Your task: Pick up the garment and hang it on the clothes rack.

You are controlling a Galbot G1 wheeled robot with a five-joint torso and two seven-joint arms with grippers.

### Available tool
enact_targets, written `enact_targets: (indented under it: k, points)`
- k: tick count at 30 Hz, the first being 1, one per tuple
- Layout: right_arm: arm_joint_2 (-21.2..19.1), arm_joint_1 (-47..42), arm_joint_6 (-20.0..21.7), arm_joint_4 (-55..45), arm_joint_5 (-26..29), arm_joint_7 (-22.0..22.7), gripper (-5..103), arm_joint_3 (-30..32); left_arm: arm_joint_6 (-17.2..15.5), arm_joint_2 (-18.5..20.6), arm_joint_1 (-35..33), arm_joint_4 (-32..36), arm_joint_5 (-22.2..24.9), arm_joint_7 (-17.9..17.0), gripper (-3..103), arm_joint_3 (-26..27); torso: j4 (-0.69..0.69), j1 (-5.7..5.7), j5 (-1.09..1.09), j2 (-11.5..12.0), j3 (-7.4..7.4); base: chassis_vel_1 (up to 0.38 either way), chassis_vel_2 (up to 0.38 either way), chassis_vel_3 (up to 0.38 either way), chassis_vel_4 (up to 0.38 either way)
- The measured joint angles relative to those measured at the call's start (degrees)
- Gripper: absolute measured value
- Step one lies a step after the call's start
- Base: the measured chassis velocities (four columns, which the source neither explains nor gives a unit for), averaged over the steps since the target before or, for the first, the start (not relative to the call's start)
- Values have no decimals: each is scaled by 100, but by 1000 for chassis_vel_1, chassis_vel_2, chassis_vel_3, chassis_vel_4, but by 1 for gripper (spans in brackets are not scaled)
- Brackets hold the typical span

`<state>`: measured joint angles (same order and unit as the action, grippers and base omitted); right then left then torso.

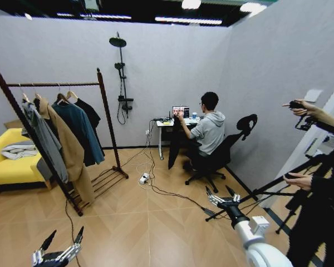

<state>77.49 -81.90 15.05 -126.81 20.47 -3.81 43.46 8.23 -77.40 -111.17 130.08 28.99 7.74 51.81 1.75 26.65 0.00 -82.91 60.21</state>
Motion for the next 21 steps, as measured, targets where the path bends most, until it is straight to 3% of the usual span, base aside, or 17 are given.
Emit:
enact_targets:
  k: [11,21]
  points:
    - [8,43,64,12,-23,-115,100,-111,0,0,0,0,0,0,100,0,0,1,1,0,0,-120,123,135,-121]
    - [-19,49,45,104,-19,-280,100,-54,0,0,1,0,0,-1,100,0,0,2,-1,1,1,-261,268,264,-271]
